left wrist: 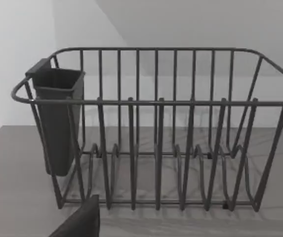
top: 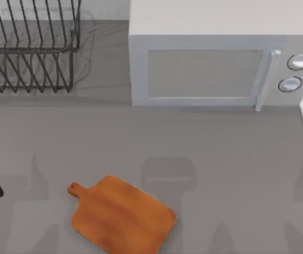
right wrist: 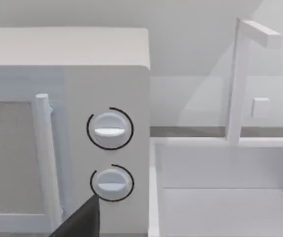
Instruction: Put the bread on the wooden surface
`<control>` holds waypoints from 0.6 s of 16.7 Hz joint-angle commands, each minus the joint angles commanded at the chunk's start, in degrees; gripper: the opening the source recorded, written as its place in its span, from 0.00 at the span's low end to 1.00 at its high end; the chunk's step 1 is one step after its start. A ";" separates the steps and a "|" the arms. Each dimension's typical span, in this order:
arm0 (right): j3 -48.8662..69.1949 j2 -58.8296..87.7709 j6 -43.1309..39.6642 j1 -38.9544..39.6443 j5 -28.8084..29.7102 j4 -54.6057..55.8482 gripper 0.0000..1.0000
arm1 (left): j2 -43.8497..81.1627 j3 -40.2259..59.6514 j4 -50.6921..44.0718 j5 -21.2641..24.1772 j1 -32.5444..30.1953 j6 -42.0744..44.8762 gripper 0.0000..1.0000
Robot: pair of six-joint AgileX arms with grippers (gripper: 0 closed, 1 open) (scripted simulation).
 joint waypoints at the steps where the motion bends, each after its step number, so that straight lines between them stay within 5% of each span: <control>1: 0.00 0.00 0.00 0.00 0.00 0.00 1.00 | 0.00 0.00 0.00 0.00 0.00 0.00 1.00; 10: 0.00 0.00 0.00 0.00 0.00 0.00 1.00 | 22.08 17.43 -14.74 0.28 2.88 2.92 1.00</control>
